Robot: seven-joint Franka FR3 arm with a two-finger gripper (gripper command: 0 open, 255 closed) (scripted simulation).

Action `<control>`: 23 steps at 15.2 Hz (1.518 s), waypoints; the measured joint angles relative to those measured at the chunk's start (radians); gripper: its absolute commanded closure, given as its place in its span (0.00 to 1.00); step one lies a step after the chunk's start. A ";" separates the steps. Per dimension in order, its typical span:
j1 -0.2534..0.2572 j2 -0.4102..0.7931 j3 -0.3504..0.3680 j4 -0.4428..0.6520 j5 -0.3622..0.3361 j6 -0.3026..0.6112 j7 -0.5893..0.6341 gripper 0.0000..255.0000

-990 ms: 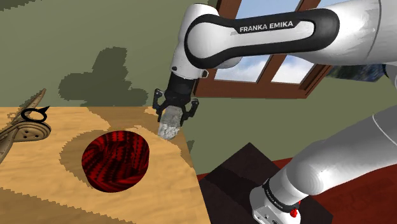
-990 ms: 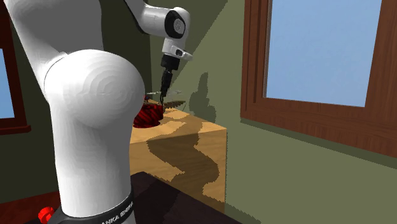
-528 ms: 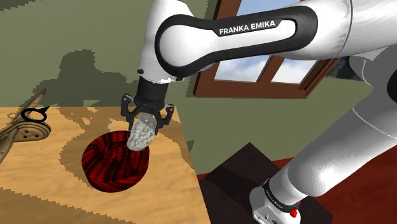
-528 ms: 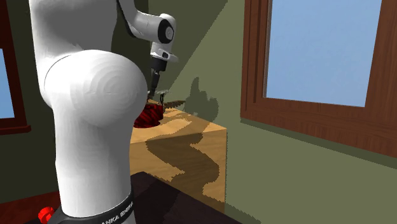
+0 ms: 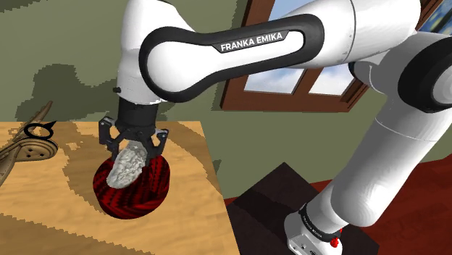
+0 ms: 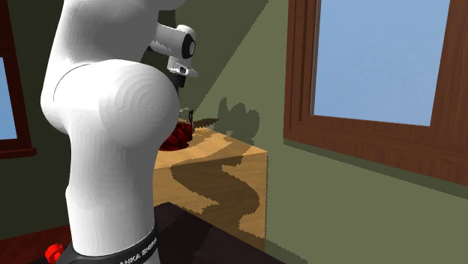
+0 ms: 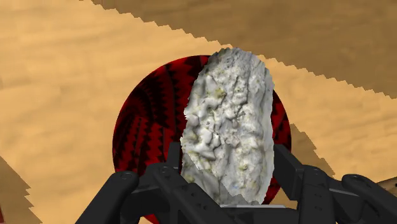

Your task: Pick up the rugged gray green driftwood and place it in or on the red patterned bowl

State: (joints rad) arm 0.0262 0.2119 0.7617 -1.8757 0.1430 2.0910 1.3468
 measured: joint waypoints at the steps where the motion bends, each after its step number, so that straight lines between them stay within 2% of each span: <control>1: 0.002 0.005 -0.001 -0.008 -0.003 0.012 0.000 1.00; 10: 0.021 0.063 -0.014 -0.073 -0.038 0.123 0.005 1.00; 17: 0.025 0.069 -0.016 -0.072 -0.044 0.145 0.007 1.00; 18: 0.024 0.068 -0.015 -0.071 -0.044 0.145 0.006 0.00; 23: 0.023 0.067 -0.014 -0.073 -0.041 0.141 0.004 0.00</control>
State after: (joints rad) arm 0.0489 0.2785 0.7476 -1.9487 0.1016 2.2316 1.3510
